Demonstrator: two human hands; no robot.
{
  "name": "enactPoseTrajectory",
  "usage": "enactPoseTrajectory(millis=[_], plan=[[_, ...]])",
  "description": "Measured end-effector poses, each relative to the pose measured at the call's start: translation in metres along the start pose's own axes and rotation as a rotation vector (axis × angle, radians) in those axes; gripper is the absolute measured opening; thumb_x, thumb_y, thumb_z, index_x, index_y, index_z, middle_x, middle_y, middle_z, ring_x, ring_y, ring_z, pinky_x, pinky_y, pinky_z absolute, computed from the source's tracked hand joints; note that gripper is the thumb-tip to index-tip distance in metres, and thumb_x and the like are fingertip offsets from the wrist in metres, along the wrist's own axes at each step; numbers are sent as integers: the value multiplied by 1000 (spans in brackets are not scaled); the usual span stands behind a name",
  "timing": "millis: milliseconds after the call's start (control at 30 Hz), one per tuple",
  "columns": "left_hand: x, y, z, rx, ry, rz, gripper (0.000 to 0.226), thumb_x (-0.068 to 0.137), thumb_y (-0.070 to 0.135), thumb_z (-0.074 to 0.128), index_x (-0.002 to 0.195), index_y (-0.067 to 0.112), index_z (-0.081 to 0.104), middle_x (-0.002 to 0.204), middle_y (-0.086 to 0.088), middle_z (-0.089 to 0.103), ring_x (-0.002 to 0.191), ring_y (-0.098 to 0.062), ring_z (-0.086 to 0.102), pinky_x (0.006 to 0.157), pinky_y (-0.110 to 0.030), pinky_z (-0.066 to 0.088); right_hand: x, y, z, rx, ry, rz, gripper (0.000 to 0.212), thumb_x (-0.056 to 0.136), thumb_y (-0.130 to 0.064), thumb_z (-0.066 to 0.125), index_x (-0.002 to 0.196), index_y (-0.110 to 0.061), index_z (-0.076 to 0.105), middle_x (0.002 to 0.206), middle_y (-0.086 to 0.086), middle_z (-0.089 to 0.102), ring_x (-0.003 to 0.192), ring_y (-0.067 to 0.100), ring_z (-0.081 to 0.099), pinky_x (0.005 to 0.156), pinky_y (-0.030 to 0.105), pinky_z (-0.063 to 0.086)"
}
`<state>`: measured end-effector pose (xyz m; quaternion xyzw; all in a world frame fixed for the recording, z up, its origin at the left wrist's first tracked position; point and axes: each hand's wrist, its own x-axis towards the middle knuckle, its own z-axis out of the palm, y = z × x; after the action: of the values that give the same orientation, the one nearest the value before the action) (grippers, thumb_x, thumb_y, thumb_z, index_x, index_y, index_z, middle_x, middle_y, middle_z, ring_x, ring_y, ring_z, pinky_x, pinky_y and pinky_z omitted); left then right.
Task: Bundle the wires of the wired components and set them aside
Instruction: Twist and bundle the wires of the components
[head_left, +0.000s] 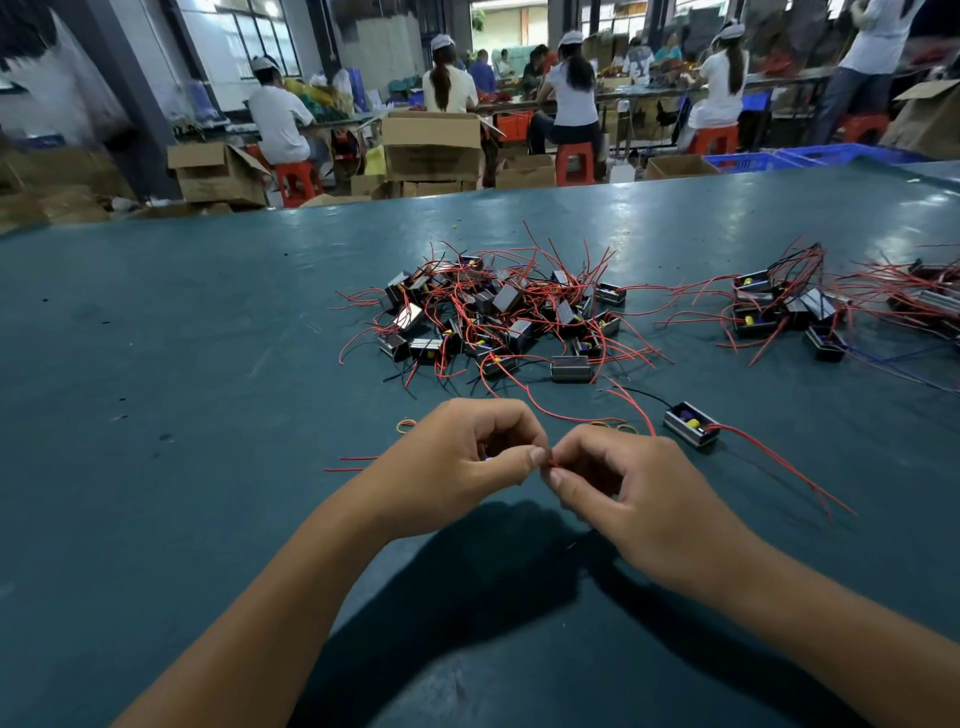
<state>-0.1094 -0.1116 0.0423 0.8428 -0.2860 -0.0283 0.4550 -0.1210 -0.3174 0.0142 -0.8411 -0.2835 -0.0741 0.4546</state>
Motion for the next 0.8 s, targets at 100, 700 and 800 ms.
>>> enactPoseTrajectory(millis=[100,700,800], plan=[[0,0,-1,-15,-1,-19,10,93,21,61,86,17,66,65,12,50,59,-6,40,55,-22,34,0,2,1,79,3,15,10,88,-36,61,83,-27,63,65,0,61,54,9,50,54,27,43],[-3,4,-9,267,134,156,12,89,12,71,96,21,68,80,15,62,65,-2,53,61,-6,35,2,6,-4,154,25,41,10,91,-22,67,81,-22,68,64,2,58,57,3,45,55,22,37],[0,5,-4,319,131,231,12,87,11,75,94,18,70,87,9,61,73,-9,56,66,-11,38,2,8,-3,137,19,39,11,92,-20,68,81,-22,68,60,-11,54,54,1,43,55,14,33]])
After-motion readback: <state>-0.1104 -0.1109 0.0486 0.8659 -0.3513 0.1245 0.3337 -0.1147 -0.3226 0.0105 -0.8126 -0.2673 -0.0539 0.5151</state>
